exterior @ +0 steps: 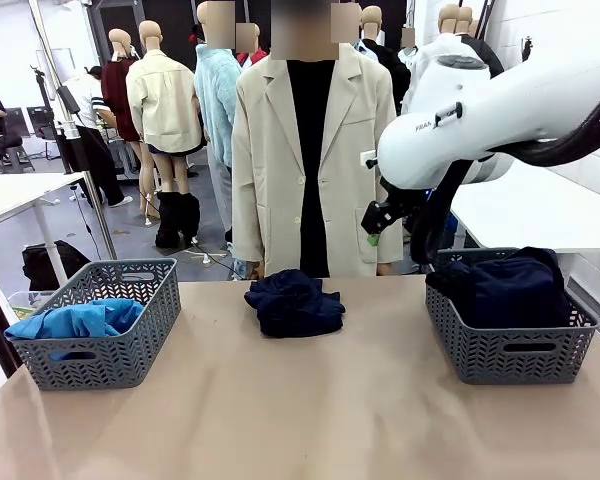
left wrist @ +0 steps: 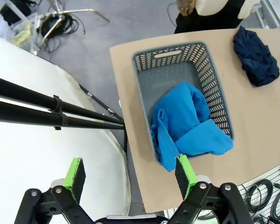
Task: Sort the tops and bottoms.
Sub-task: Lift clothes from the center of the table with your right hand.
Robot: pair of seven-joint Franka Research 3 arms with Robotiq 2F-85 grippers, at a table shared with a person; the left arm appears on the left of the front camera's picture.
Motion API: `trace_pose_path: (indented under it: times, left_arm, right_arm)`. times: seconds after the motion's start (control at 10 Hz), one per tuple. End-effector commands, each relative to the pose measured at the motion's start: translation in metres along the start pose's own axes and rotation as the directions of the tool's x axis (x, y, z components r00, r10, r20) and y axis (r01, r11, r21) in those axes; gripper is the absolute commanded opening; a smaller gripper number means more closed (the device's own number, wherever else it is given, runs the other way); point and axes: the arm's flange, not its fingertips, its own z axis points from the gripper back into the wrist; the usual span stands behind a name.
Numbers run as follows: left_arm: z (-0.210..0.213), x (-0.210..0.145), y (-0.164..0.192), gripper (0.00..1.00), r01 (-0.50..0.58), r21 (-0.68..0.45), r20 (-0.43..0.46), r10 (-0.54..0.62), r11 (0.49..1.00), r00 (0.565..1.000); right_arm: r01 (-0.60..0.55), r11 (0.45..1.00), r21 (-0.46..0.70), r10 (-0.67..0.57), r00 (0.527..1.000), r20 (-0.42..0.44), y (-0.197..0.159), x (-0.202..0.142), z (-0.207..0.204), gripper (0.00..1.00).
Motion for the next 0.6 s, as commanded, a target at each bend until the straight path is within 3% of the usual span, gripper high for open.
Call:
trace_pose_path:
  times: [0.0,0.3,0.5]
  left_arm:
    - [0.002,0.002,0.000,1.00,-0.012,-0.006,-0.008,0.012,1.000,1.000]
    - [0.002,0.002,0.000,1.00,-0.012,-0.006,-0.008,0.012,1.000,1.000]
    - [0.002,0.002,0.000,1.00,-0.012,-0.006,-0.008,0.012,1.000,1.000]
  right_arm:
    - [0.007,1.000,0.020,-0.007,1.000,0.024,-0.010,-0.001,0.004,1.00]
    - [0.021,1.000,0.002,-0.021,1.000,0.014,-0.011,0.002,0.006,1.00]
    - [-0.061,0.986,0.156,0.066,0.997,-0.028,0.008,0.040,-0.042,1.00]
